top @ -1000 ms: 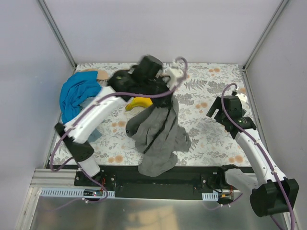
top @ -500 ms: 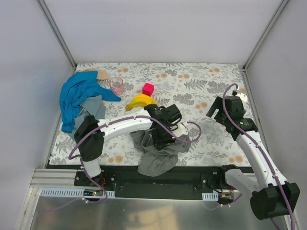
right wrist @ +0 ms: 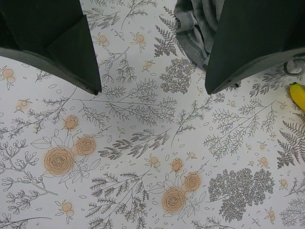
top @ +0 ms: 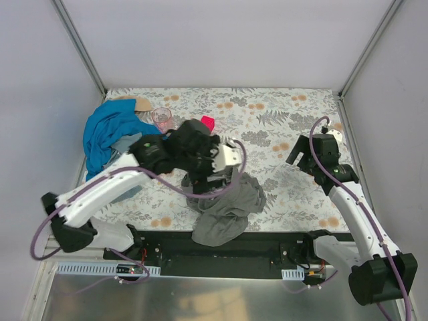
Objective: Pick out a specific cloth from the pile
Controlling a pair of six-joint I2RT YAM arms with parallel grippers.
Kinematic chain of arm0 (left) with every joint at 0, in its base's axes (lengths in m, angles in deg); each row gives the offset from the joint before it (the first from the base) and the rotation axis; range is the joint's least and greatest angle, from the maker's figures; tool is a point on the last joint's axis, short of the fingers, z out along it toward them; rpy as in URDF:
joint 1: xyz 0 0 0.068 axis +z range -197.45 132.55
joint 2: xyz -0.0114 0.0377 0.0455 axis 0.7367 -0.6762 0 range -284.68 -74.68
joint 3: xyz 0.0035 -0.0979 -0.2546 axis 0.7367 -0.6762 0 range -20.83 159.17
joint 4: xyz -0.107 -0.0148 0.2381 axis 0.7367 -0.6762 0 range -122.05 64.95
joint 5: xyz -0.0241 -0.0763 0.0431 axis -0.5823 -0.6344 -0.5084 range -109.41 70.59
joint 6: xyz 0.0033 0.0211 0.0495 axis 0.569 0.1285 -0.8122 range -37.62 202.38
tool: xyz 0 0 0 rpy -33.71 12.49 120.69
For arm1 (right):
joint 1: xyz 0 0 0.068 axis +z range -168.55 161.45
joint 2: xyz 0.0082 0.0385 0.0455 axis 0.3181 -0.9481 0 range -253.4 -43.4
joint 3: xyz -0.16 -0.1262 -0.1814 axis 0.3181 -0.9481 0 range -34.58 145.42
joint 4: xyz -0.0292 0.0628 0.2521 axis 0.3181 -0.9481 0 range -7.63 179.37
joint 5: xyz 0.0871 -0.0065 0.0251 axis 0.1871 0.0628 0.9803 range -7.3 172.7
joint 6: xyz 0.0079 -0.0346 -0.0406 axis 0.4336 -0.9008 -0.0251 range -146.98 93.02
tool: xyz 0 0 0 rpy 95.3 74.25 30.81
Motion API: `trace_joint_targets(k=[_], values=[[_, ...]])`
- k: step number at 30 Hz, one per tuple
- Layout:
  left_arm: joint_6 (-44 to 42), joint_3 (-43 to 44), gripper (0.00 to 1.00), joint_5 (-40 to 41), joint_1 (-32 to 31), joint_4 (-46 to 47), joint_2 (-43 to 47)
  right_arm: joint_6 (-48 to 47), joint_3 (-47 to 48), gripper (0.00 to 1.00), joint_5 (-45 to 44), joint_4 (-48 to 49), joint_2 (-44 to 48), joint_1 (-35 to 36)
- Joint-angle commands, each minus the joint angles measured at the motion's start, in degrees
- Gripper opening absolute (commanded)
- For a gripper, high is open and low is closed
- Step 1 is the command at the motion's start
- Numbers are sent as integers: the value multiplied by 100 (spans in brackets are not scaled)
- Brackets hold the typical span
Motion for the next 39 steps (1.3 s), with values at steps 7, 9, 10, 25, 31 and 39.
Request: trace_joint_targets(k=[7, 9, 10, 25, 31, 39], values=[[1073, -825, 99, 952, 3044, 704, 1265, -75, -17, 99, 162, 137, -105, -19], [1521, -1186, 99, 1157, 3668, 942, 1336, -66, -61, 99, 171, 164, -114, -28], [1740, -1379, 99, 1244, 4063, 1056, 1362, -66, -88, 99, 171, 172, -123, -19], [1795, -4823, 99, 1640, 5666, 4016, 2250, -75, -334, 99, 382, 462, -167, -28], [1997, -5336, 99, 1561, 5666, 4458, 2259, -66, -360, 99, 435, 506, -184, -19], [1962, -5398, 99, 1333, 5666, 4467, 2154, -75, -369, 99, 408, 515, -114, -28]])
